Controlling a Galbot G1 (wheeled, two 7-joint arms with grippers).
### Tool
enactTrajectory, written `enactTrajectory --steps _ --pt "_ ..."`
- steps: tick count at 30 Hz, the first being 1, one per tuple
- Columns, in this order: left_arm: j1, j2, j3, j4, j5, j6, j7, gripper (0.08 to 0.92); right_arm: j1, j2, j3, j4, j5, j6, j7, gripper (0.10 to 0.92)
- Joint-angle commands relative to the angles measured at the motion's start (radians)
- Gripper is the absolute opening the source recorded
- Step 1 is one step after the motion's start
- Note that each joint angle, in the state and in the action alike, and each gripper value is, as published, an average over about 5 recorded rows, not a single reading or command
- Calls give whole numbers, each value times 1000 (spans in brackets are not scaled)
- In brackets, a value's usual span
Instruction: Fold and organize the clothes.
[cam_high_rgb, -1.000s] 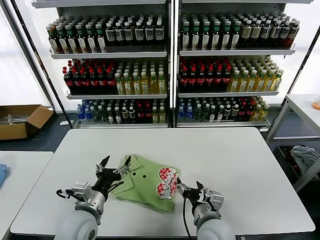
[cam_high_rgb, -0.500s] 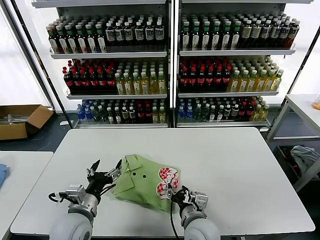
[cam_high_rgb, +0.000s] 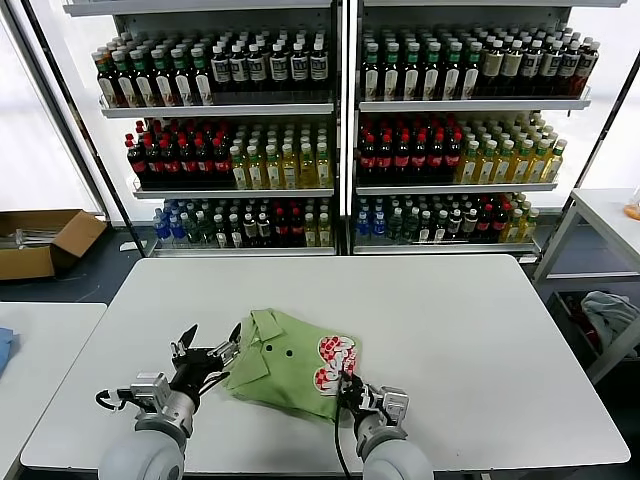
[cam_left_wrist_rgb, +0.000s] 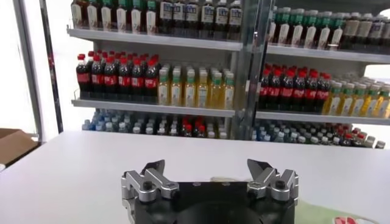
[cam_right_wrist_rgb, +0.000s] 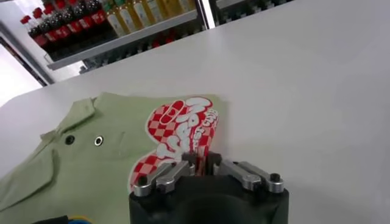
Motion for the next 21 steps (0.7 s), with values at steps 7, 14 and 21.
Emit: enactTrajectory --steps 7,14,21 --pt "21 -10 -8 -28 5 10 -2 823 10 -72 48 35 -75 -3 -35 106" --pt "30 -13 -3 -45 5 12 -1 823 56 -195 128 10 -109 -4 -86 106" --pt "32 -18 4 -52 5 12 -1 823 91 -250 193 -111 -136 -4 -124 106"
